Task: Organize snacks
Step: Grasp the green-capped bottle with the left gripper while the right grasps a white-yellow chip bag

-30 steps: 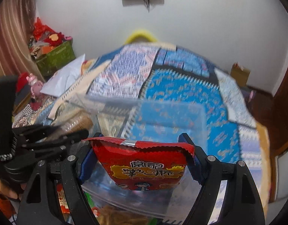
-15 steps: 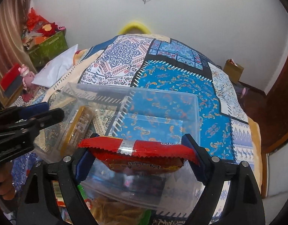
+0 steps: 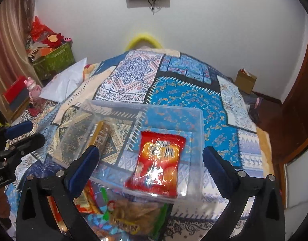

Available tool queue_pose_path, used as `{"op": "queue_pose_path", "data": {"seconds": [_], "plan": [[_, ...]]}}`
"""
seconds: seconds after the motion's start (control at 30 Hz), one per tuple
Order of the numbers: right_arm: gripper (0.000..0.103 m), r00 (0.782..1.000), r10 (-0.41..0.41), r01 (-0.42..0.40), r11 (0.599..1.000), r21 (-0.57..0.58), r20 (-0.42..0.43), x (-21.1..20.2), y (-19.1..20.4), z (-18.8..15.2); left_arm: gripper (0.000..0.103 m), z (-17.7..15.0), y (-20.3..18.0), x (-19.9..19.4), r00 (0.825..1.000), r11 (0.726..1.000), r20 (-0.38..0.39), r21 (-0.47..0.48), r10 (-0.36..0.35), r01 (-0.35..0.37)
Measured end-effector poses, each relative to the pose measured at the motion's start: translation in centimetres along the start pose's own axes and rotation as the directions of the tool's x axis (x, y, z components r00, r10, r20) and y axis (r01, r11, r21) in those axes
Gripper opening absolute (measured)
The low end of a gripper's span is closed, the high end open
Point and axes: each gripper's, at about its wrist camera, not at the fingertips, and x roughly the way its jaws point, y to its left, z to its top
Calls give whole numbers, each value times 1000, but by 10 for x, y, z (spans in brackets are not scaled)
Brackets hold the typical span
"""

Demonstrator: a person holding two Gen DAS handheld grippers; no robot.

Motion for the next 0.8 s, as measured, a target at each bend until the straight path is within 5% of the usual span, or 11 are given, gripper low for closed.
{"op": "queue_pose_path", "data": {"seconds": [0.43,0.8], "plan": [[103,999,-22,22,1000,10,45,-60,7,-61,62,-60,11,-46,1000,1000,-29,1,11,-11],[103,999,-36,37,999,38,-32,-67,8,-131,62,-119,20,-39,991,999,-127,4,39,-39]]}}
